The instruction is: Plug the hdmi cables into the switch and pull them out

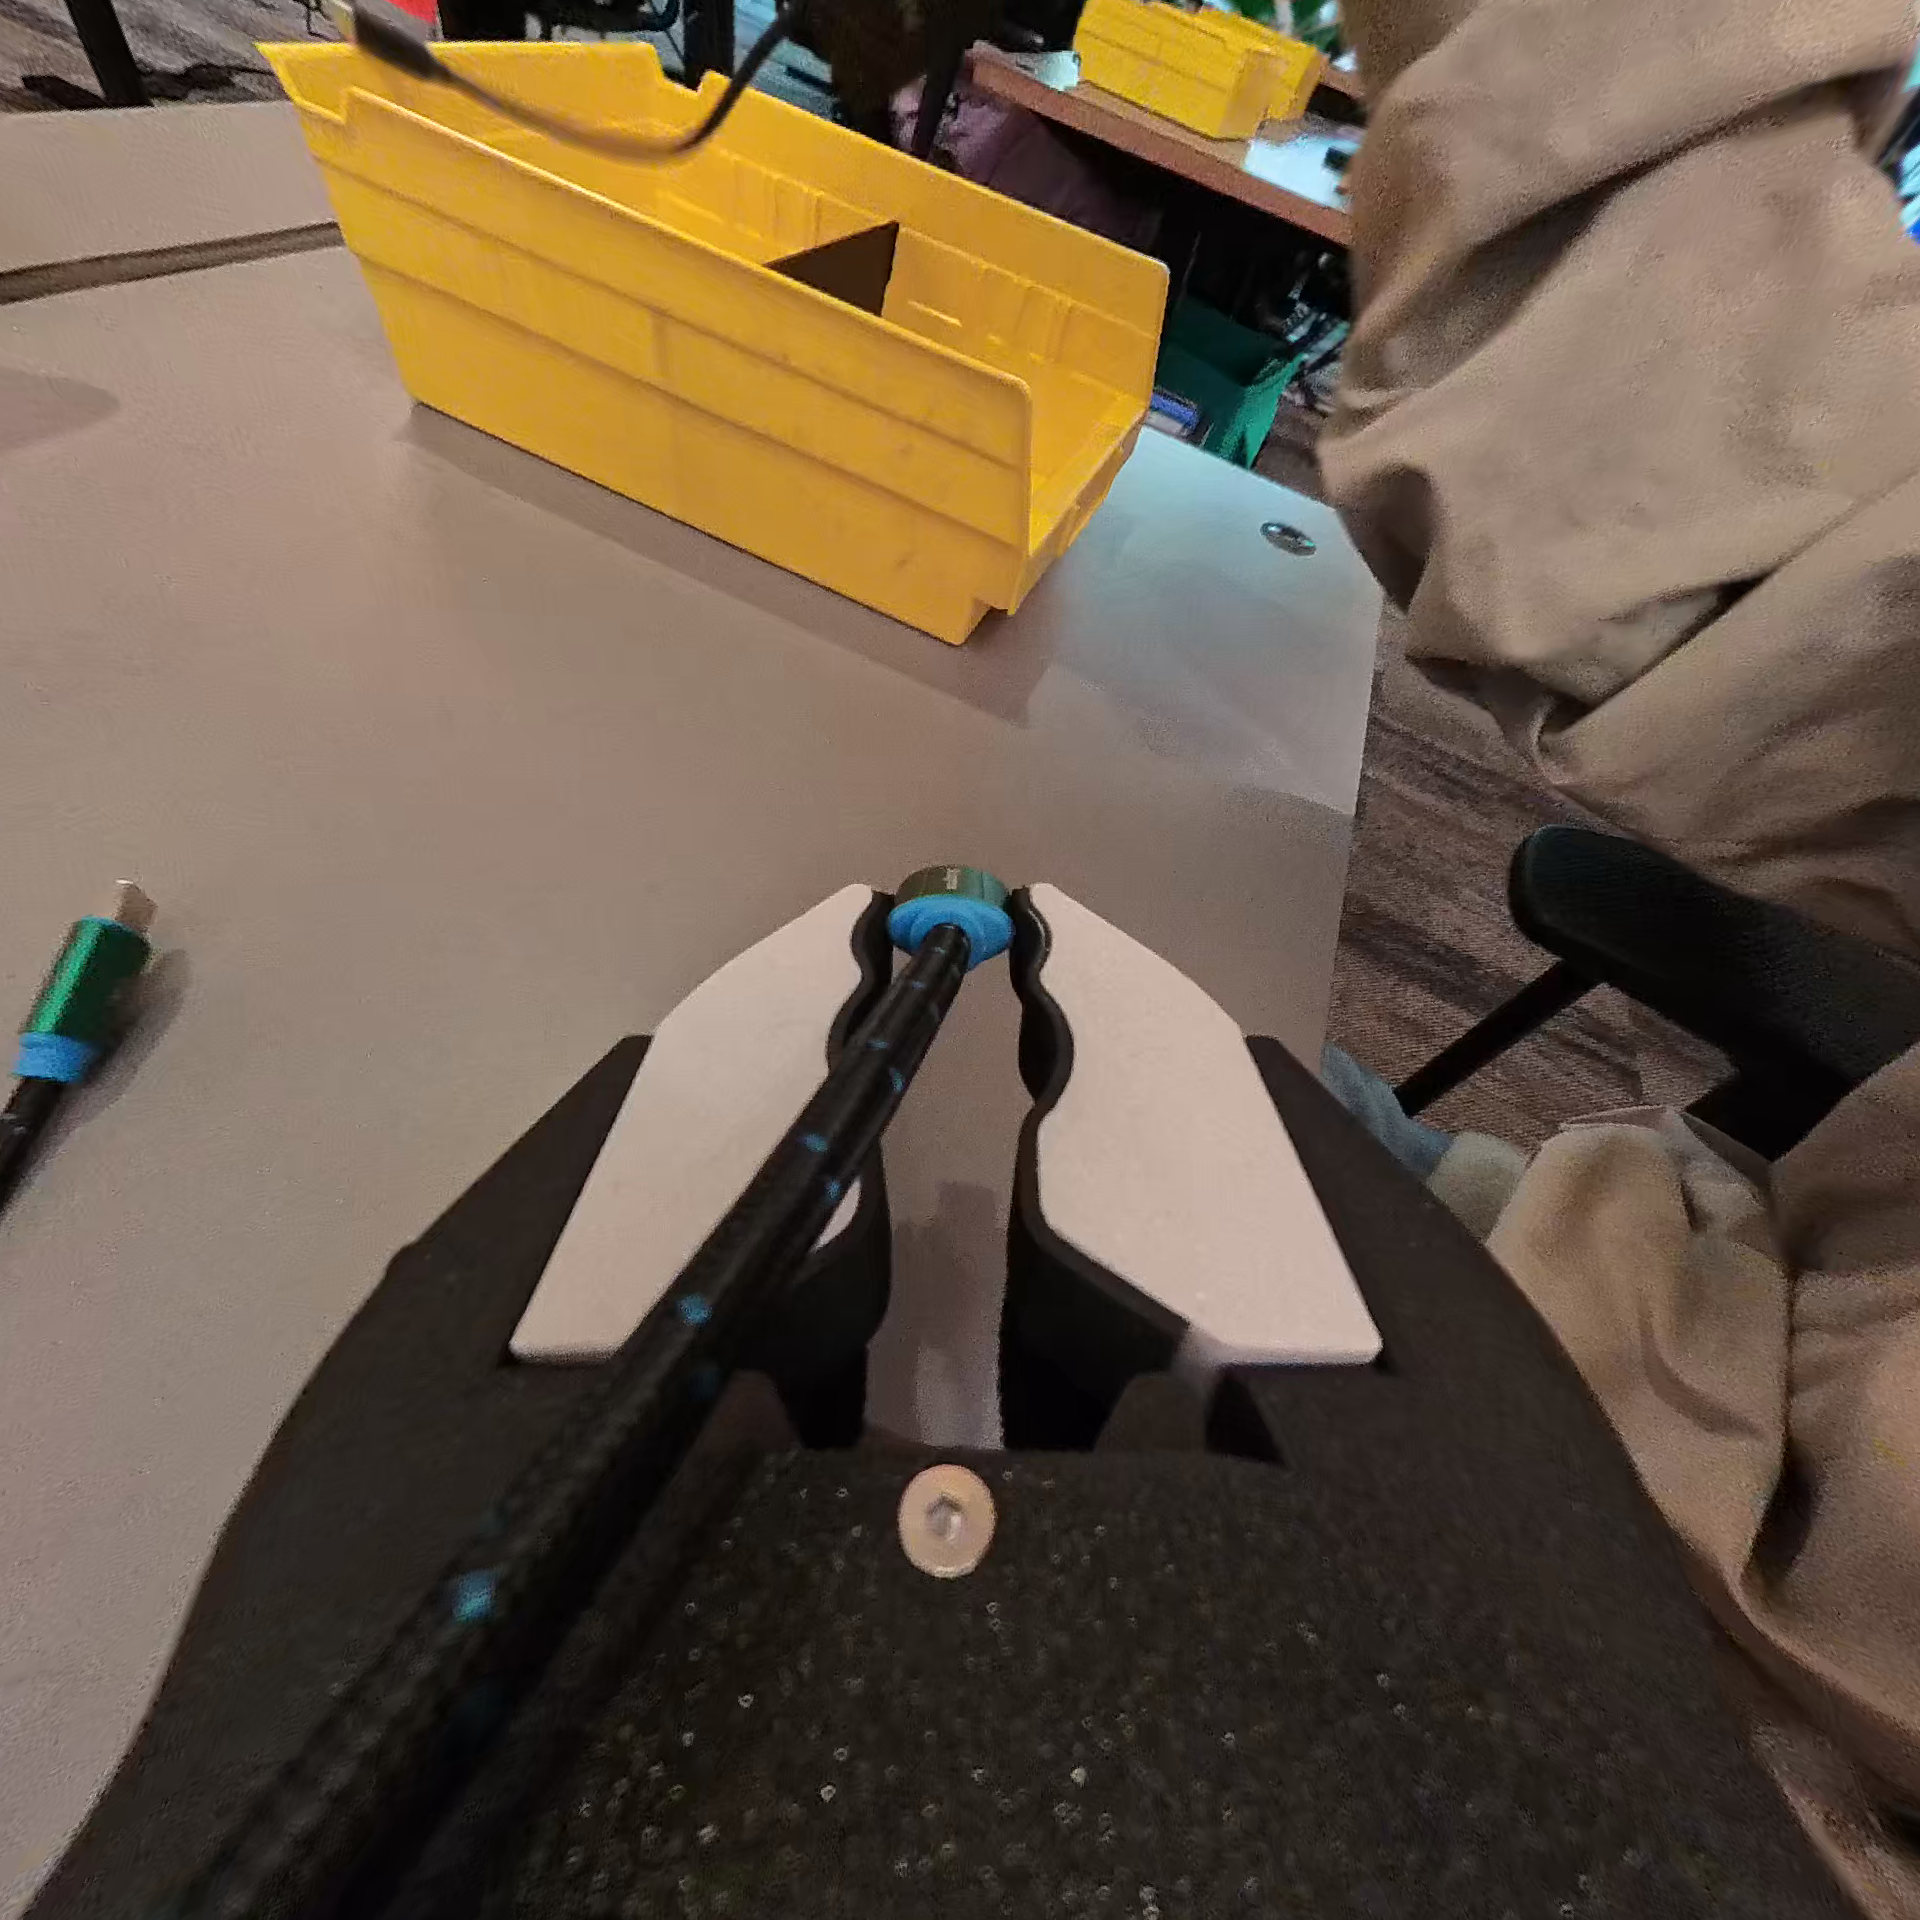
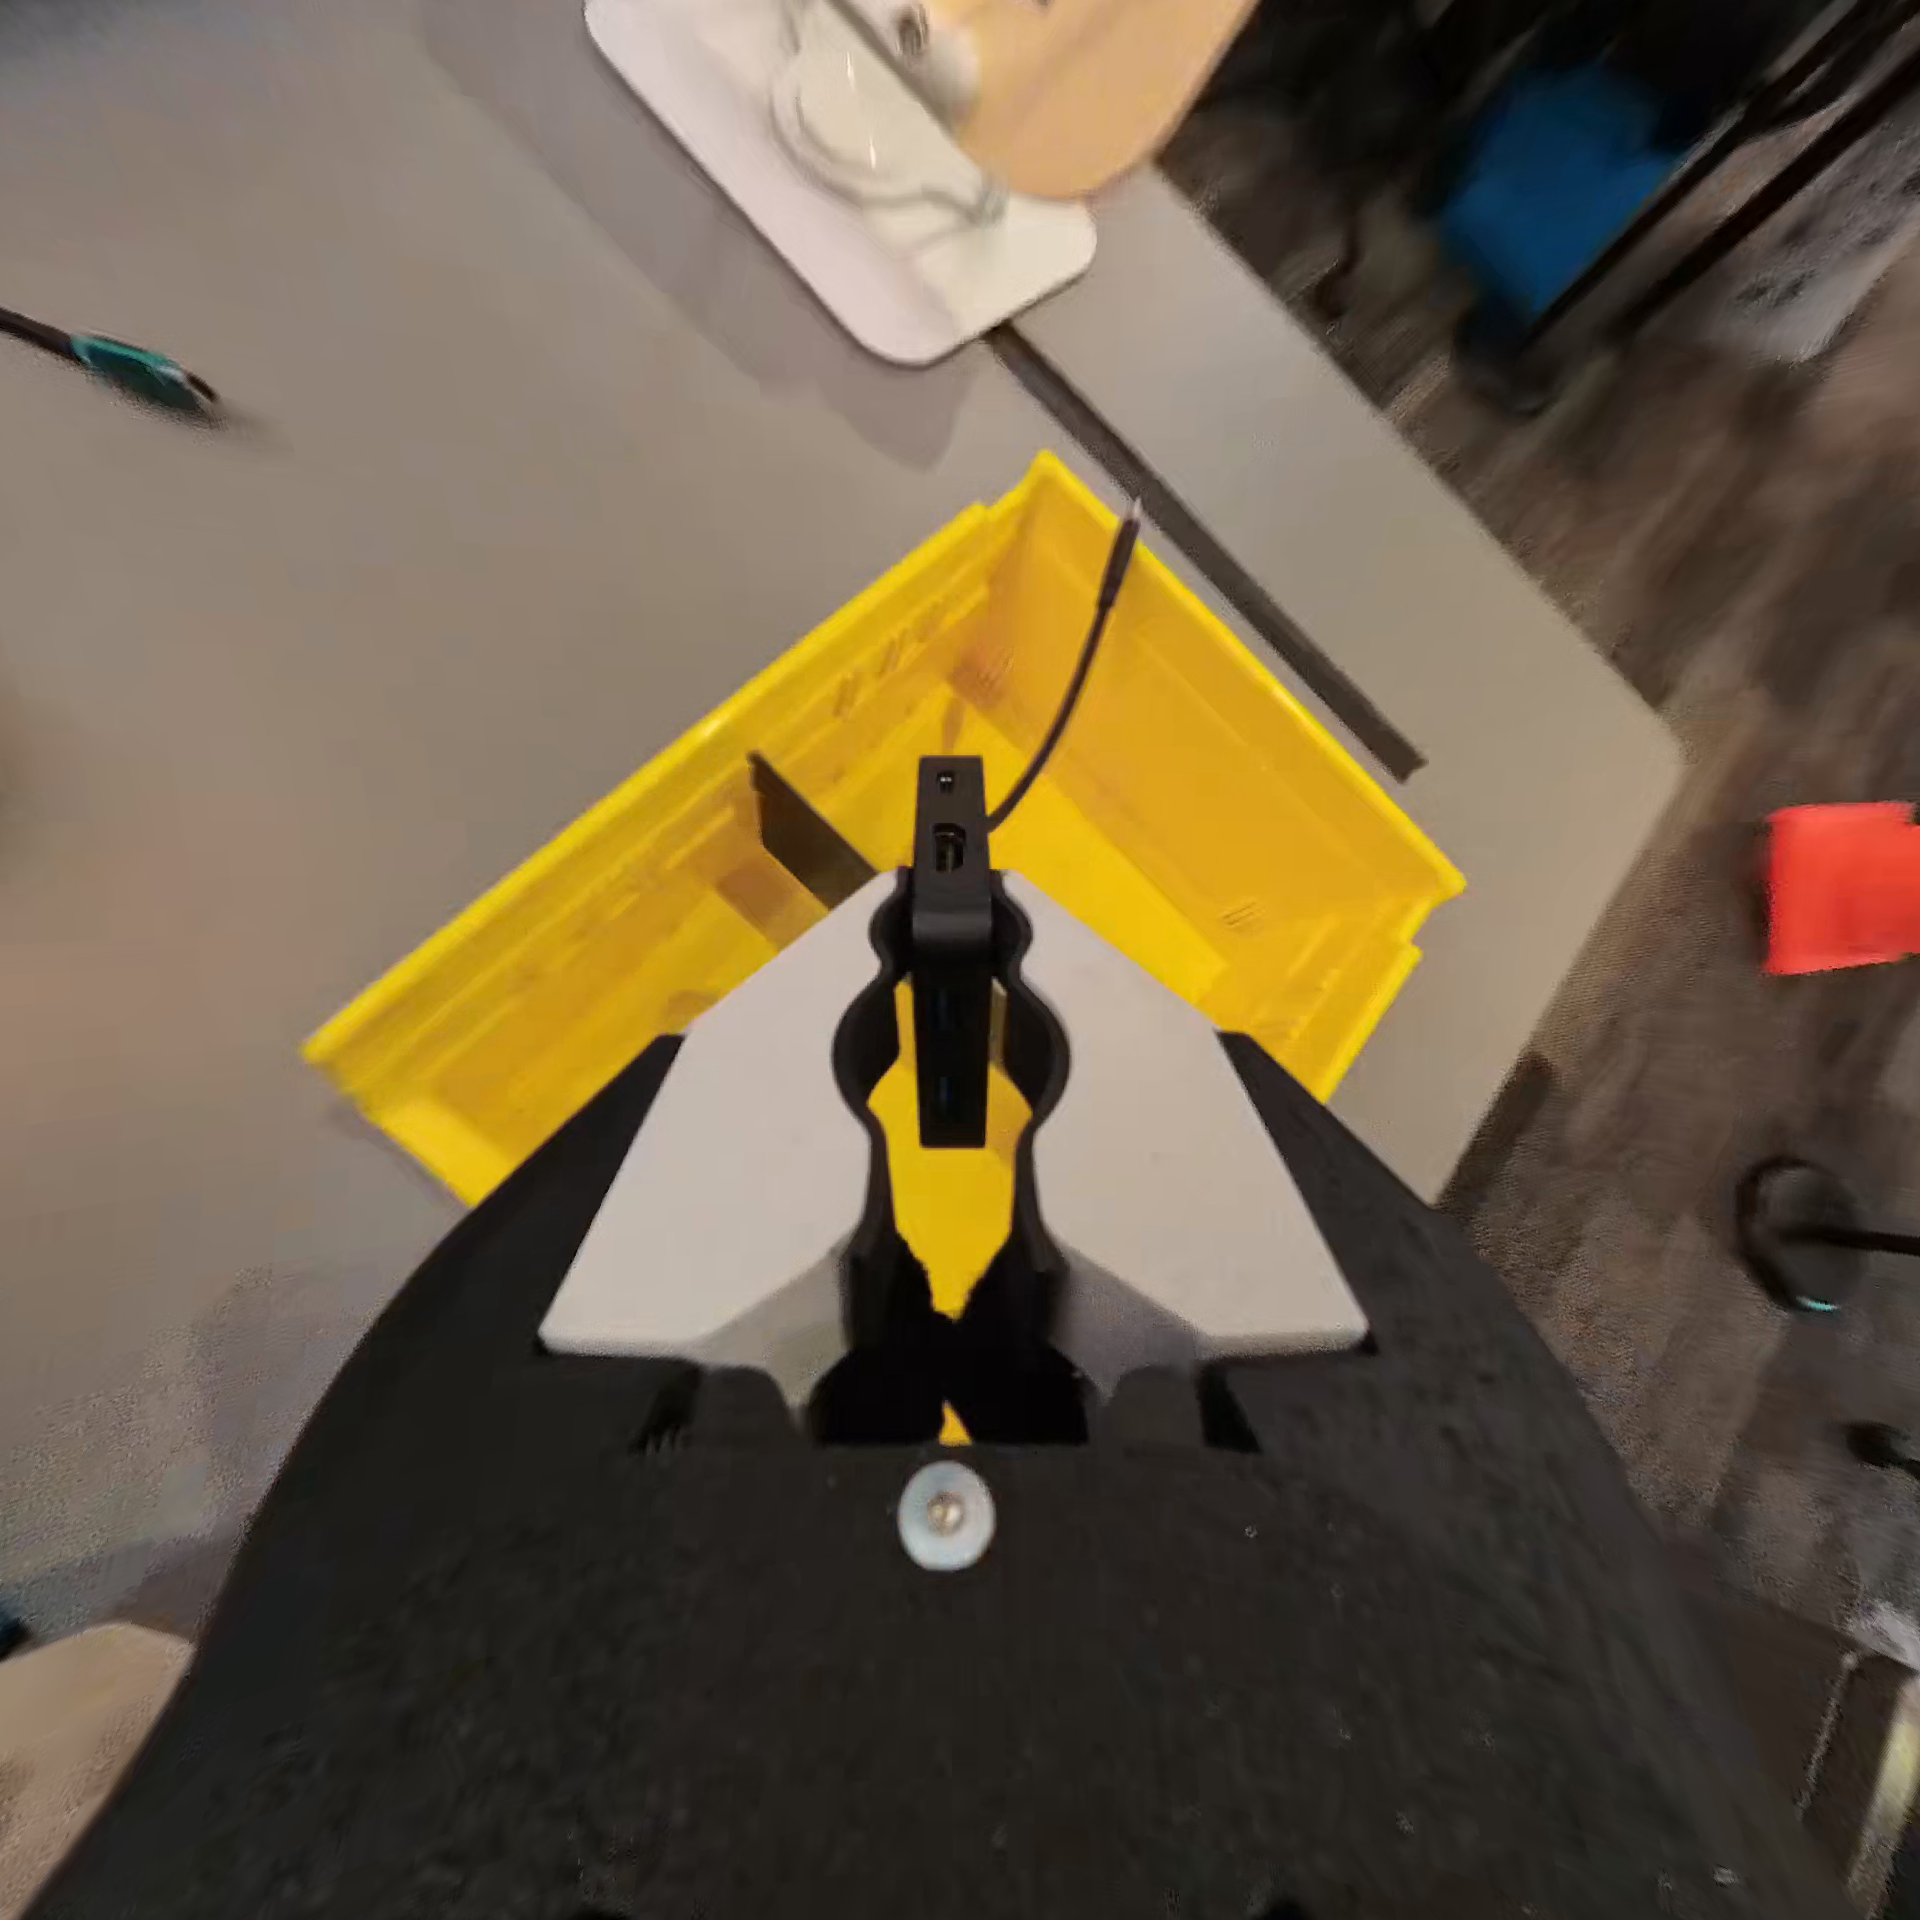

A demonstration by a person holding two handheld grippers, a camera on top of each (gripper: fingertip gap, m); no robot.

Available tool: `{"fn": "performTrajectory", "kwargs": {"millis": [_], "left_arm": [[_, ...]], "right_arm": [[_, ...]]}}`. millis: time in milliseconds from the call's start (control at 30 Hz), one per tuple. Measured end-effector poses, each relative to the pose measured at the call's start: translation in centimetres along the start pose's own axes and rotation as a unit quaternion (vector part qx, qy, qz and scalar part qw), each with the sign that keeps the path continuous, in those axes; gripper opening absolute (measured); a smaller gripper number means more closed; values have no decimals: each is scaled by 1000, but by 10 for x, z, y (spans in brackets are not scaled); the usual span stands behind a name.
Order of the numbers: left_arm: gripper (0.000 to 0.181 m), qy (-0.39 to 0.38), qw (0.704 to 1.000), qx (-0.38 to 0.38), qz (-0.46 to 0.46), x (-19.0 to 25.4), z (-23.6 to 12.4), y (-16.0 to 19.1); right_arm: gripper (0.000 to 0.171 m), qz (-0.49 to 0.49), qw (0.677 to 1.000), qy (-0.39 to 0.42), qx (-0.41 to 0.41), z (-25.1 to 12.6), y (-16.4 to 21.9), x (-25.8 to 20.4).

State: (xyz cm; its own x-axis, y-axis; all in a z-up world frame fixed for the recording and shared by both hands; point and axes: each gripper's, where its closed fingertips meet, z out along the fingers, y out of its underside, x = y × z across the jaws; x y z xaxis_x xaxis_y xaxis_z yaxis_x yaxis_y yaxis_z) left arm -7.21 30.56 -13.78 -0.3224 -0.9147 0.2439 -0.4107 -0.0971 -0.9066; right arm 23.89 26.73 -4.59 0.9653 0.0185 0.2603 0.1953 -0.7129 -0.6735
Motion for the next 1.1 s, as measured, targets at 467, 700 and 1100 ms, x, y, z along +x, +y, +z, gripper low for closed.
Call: {"fn": "performTrajectory", "kwargs": {"millis": [467,700,1100], "left_arm": [[22,151,986,-48,-61,58,-1,28],[22,133,989,-59,-39,53,-3,32],[22,194,967,-140,88,82,-7,63]], "right_arm": [[38,83,964,-67,-242,142,77,44],[52,131,986,38,91,50,-52,2],[42,28,888,-416,197,95,-109,-370]]}}
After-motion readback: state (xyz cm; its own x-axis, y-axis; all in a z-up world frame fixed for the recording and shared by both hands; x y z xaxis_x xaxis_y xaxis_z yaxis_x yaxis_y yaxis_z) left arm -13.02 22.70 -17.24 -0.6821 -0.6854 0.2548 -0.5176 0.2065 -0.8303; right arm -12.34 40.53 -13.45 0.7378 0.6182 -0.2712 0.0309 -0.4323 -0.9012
